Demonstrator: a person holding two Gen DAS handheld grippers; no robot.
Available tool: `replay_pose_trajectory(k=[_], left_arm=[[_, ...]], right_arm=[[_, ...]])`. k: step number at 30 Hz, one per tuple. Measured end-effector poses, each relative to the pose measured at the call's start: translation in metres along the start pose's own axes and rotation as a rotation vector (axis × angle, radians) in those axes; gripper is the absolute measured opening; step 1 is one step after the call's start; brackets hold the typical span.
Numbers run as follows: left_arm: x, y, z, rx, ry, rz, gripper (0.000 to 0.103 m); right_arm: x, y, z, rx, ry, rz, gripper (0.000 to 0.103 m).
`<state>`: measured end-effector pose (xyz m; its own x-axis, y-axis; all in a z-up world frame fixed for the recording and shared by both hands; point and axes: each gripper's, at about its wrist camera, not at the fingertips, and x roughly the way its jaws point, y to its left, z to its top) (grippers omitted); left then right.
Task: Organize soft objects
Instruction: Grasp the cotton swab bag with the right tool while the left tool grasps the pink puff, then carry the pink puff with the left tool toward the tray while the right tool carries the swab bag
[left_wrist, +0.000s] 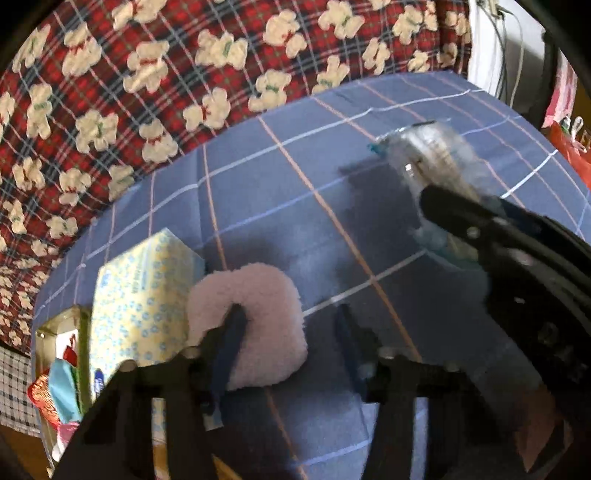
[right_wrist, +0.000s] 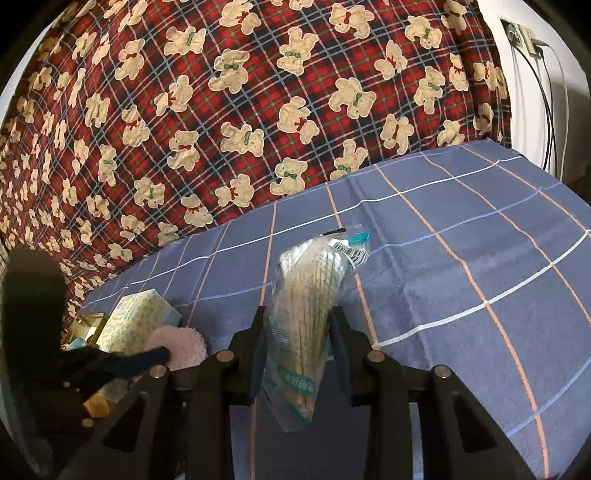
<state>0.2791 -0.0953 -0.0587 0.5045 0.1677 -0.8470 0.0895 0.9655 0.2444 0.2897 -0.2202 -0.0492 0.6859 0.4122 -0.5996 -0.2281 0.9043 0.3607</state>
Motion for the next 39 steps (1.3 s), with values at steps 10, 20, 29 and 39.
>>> replay_pose_trajectory(k=[10,20,29,39], left_arm=[[-0.018,0.005,-0.001,-0.039,-0.066,-0.016,0.007],[-0.048,0.012,-0.023,-0.189,-0.268,-0.106,0.007],[-0.057,0.021,-0.033,-0.253,-0.427,-0.081,0.007],[-0.051,0.023,-0.044,-0.292,-0.475,-0.069,0.007]], right_arm=[[-0.004,0.000,-0.001,0.003,-0.019,0.008,0.035],[-0.006,-0.001,-0.001,-0.007,-0.040,0.007,0.035],[-0.014,0.011,-0.004,-0.067,-0.085,0.000,0.035],[-0.023,0.028,-0.007,-0.143,-0.149,0.007,0.035]])
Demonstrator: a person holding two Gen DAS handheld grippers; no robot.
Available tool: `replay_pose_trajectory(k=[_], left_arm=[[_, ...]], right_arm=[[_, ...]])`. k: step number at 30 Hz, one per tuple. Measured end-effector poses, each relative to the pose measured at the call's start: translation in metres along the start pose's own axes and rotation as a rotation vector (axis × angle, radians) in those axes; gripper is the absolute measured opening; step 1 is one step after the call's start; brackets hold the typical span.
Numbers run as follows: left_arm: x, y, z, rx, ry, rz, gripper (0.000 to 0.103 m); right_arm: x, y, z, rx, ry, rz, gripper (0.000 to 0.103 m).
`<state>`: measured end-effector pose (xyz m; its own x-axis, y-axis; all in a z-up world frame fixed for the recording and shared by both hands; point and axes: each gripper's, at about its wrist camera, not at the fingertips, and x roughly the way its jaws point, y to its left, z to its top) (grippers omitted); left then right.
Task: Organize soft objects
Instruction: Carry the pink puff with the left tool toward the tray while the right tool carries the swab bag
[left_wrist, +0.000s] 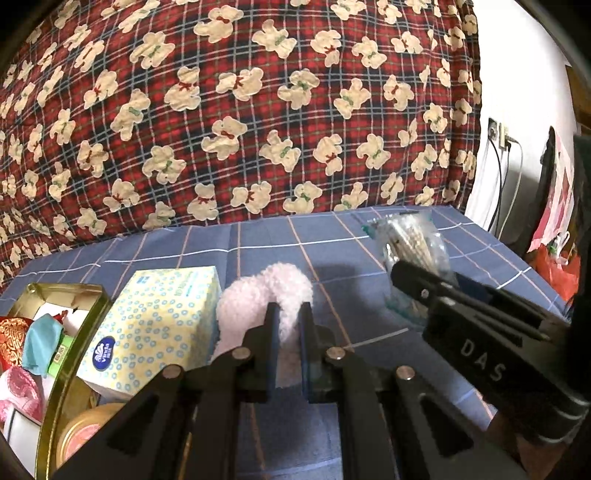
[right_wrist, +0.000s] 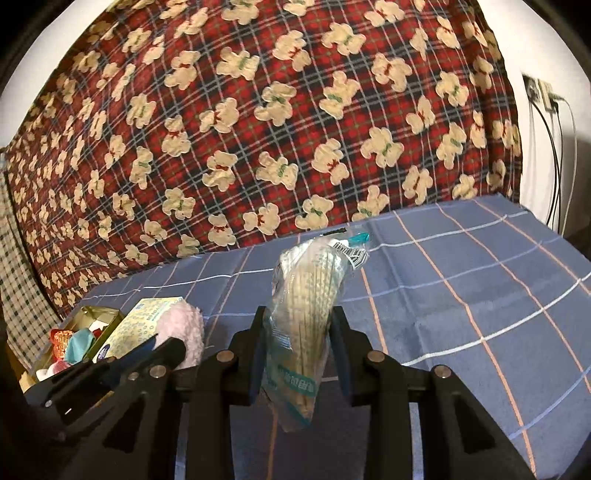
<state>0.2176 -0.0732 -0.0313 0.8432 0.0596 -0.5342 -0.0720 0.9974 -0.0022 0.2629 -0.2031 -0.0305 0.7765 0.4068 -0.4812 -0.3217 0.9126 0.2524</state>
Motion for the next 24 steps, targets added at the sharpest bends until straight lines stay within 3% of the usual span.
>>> replay_pose_trajectory(k=[24], left_arm=[[-0.026,0.015,-0.008,-0.035,-0.141,0.040,0.007]], right_arm=[[-0.014,0.025,-0.002,-0.123,-0.090,0.037,0.035]])
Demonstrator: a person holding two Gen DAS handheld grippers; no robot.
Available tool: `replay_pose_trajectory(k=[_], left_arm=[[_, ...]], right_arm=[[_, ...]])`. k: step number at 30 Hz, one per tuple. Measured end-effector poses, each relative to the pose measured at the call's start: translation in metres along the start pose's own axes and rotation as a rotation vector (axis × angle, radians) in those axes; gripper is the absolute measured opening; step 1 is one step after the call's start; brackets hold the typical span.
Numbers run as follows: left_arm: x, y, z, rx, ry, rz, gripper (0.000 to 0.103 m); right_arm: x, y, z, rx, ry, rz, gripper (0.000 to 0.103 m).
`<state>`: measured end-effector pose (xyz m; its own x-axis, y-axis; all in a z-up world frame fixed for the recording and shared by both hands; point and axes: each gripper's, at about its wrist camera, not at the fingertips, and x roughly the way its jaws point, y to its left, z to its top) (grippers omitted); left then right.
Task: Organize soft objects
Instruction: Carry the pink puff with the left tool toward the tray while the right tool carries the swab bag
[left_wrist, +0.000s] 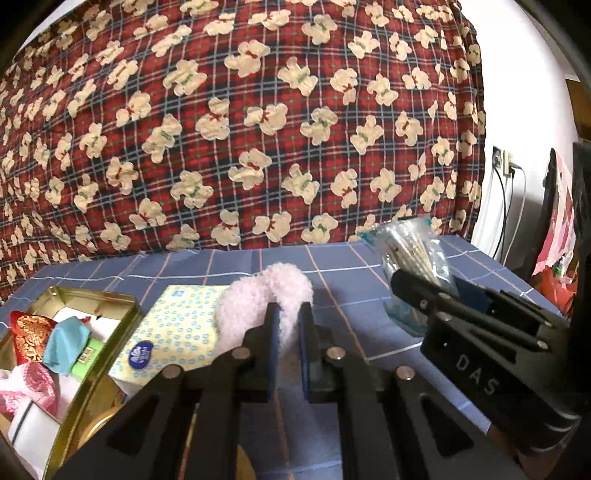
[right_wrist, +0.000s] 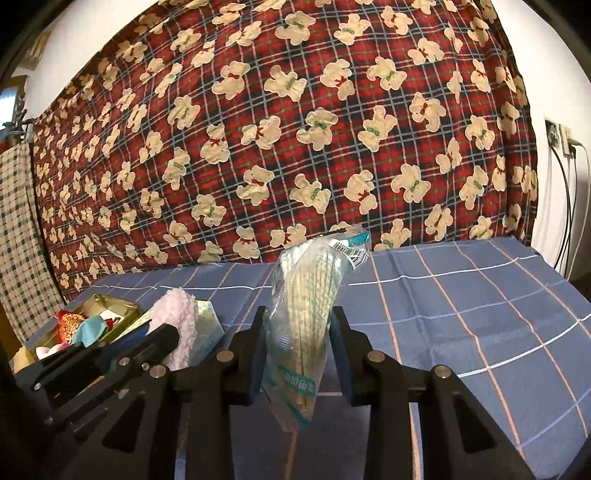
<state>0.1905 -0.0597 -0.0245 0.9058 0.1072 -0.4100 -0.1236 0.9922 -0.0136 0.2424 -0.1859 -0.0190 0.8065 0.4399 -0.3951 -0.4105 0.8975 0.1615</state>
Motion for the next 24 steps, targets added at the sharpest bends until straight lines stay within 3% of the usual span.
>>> replay_pose_trajectory(k=[12,24], left_arm=[[-0.014,0.018,-0.002,-0.017,-0.057,0.035,0.007],[-0.018,0.034,-0.004,-0.055,-0.052,0.048,0.007]], right_arm=[[-0.005,0.000,0.000,-0.002,-0.027,-0.007,0.035],[-0.005,0.005,-0.001,-0.030,-0.023,-0.025,0.035]])
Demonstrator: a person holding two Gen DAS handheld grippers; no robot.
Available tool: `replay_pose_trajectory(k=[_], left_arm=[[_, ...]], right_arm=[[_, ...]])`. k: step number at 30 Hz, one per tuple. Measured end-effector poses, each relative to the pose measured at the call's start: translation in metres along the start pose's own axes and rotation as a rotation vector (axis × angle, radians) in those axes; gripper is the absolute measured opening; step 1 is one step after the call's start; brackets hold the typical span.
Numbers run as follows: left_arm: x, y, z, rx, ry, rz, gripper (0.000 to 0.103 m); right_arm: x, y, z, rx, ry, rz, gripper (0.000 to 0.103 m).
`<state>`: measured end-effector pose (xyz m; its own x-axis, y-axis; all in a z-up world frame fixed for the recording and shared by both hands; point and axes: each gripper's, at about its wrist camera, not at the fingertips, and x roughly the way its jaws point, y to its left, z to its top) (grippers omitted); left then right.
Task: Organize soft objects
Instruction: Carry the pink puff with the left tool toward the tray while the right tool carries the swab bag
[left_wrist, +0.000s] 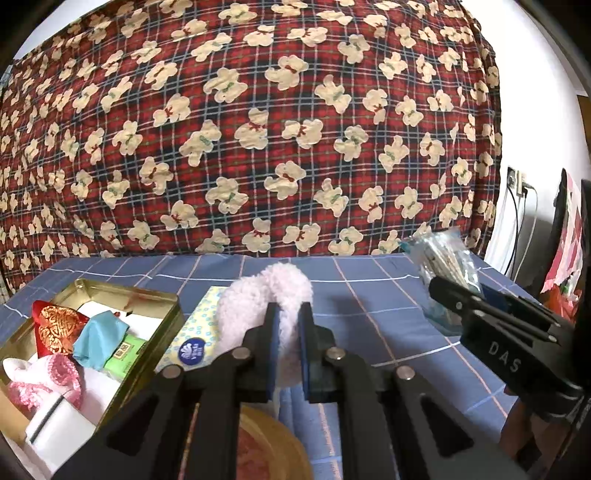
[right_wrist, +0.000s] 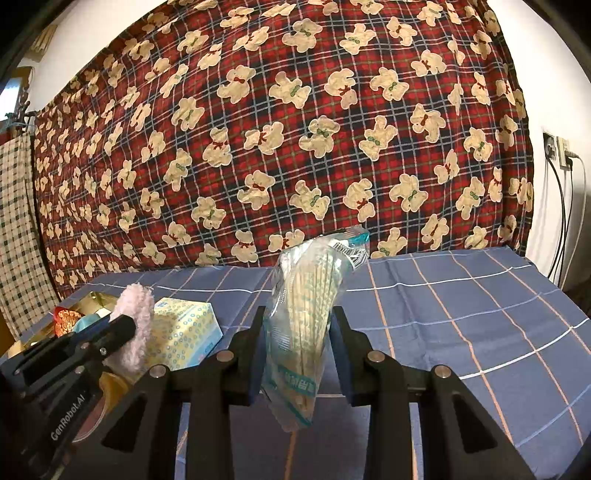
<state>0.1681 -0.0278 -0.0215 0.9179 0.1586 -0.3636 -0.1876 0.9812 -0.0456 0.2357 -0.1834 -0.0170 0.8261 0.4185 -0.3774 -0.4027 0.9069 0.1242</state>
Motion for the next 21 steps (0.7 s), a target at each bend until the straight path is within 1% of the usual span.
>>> replay_pose_trajectory(k=[6,13,21], left_arm=[[-0.001,0.009,-0.001,-0.022,0.003,0.002,0.007],[-0.003,0.018,-0.001,-0.044,0.007,-0.001,0.007],[-0.006,0.035,-0.003,-0.079,0.013,0.018,0.007]], right_arm=[[0.002,0.011,-0.003,-0.044,0.007,-0.027,0.035],[0.007,0.017,-0.003,-0.039,0.028,-0.040,0.035],[0.012,0.029,-0.004,-0.054,0.048,-0.053,0.035]])
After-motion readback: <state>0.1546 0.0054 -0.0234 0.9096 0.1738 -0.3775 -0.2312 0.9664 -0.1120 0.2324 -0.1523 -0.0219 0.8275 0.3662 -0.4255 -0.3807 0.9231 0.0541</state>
